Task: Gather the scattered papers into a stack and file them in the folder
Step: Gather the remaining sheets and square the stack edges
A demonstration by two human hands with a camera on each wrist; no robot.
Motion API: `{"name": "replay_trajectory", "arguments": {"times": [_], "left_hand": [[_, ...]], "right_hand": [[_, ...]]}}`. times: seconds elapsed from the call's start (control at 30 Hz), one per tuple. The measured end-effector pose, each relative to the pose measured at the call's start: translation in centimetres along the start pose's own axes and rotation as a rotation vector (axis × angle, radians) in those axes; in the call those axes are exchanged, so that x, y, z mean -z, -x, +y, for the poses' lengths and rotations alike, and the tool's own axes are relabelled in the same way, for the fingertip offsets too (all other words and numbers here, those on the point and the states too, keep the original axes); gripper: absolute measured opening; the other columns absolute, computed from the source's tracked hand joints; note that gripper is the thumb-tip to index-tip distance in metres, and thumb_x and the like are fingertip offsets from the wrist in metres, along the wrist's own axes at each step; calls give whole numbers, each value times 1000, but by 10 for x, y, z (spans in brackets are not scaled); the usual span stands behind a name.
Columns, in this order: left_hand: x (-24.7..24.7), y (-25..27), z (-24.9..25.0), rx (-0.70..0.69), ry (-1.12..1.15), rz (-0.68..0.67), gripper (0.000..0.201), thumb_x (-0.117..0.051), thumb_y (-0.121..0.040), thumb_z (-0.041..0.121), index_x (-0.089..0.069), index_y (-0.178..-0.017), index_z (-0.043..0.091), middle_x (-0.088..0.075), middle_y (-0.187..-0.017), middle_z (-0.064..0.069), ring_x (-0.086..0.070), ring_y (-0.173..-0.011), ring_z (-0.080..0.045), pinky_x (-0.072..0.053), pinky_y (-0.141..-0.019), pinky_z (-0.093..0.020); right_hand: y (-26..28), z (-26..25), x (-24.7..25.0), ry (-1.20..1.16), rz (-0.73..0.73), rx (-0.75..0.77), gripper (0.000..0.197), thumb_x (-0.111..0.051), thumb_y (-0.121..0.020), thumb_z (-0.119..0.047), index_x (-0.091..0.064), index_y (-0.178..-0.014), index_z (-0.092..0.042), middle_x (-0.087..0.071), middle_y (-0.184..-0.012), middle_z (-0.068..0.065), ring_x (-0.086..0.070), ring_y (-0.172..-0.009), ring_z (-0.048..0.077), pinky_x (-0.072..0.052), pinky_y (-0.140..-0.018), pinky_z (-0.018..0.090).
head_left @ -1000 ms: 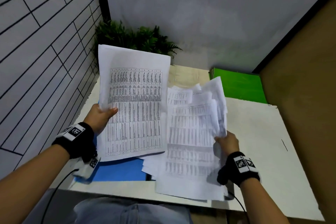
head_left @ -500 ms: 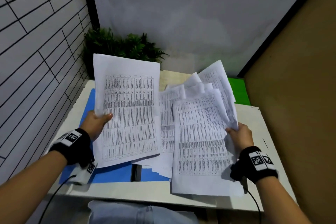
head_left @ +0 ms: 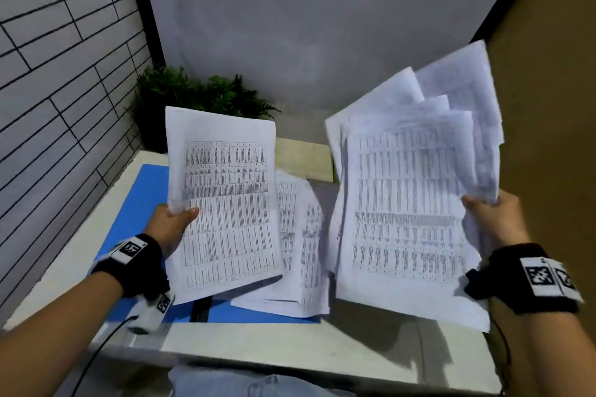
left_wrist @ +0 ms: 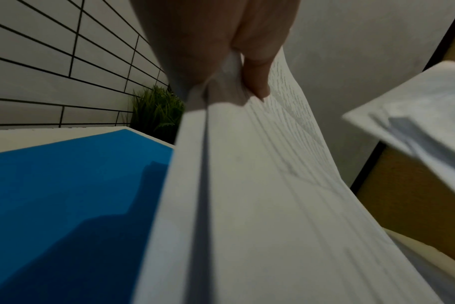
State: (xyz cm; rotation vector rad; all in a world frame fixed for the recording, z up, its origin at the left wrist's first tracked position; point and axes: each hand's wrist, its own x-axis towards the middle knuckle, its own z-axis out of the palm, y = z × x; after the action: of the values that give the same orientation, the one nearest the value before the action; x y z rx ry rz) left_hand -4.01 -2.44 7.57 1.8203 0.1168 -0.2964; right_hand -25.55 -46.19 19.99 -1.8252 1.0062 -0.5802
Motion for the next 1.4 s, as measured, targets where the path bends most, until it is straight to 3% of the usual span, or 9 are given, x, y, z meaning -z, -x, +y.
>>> {"name": "replay_trajectory", "arguments": {"times": [0.13, 0.4, 0.57, 0.67, 0.73, 0.9, 1.07, 1.23, 1.4], "left_hand": [[-27, 17, 17, -11, 30, -22, 12, -62, -84, 13, -56, -84, 2, -52, -74, -12, -49, -70, -24, -39, -63, -30], [-94, 64, 75, -94, 47, -366, 16, -50, -91, 8, -58, -78, 11, -58, -67, -3, -56, -59, -14, -47, -53, -24], [-105, 79, 100, -50, 169, -344, 34, -36, -97, 11, -48, -66, 13, -50, -64, -4, -45, -60, -16, -46, -48, -13], [-101, 90, 114, -103, 346, -376, 51, -34, -92, 49, -64, -64, 18, -67, -52, 3, -63, -55, -20, -48, -42, -12], [-96, 88, 117, -204, 425, -413, 52, -46, -71, 72, -67, -86, 27, -73, -72, 7, -67, -58, -6, -51, -47, -15], [-97, 78, 107, -404, 261, -159, 23, -62, -81, 4, -58, -103, 6, -65, -79, 7, -61, -72, -8, -54, -71, -18], [-89, 78, 93, -441, 305, -203, 29, -75, -68, 6, -62, -89, 21, -70, -66, 27, -65, -70, 10, -53, -71, -15], [-85, 76, 95, -431, 289, -343, 84, -84, -28, 57, -59, -99, 21, -74, -81, 16, -68, -80, 2, -53, -65, -12], [-97, 79, 101, -311, 214, -284, 21, -75, -70, 14, -60, -83, 20, -71, -76, 8, -66, -75, -6, -52, -92, -40]], "right_hand": [[15, -14, 18, -292, -64, 27, 13, -54, -88, -3, -59, -88, -14, -59, -78, 0, -57, -71, 14, -50, -52, 10], [54, 11, -54, -524, -407, -170, 42, -56, -85, -2, -51, -126, -1, -60, -122, 17, -60, -107, 34, -44, -97, 51], [59, 7, -71, -492, -580, -162, 41, -62, -78, 3, -56, -118, -6, -64, -117, 17, -63, -104, 32, -46, -98, 48], [58, 5, -79, -496, -431, -94, 35, -59, -79, 10, -58, -112, -3, -66, -108, 18, -64, -96, 31, -49, -94, 45], [62, 0, -83, -553, -335, -48, 33, -58, -79, 11, -55, -112, 3, -66, -95, 15, -65, -84, 25, -55, -82, 31], [62, -8, -98, -495, -272, 123, 18, -66, -76, 6, -61, -91, -2, -65, -80, 2, -64, -57, -6, -53, -62, 14], [62, -13, -106, -528, -411, 197, 42, -73, -63, 14, -61, -98, -6, -73, -74, -14, -67, -72, -3, -55, -73, 16], [56, -15, -98, -573, -433, 165, 62, -82, -53, -12, -59, -109, 1, -72, -92, 4, -68, -83, 13, -56, -83, 30], [55, -18, -100, -508, -450, 182, 32, -70, -67, 12, -66, -86, -12, -74, -70, -9, -69, -70, 6, -54, -85, 37]]}}
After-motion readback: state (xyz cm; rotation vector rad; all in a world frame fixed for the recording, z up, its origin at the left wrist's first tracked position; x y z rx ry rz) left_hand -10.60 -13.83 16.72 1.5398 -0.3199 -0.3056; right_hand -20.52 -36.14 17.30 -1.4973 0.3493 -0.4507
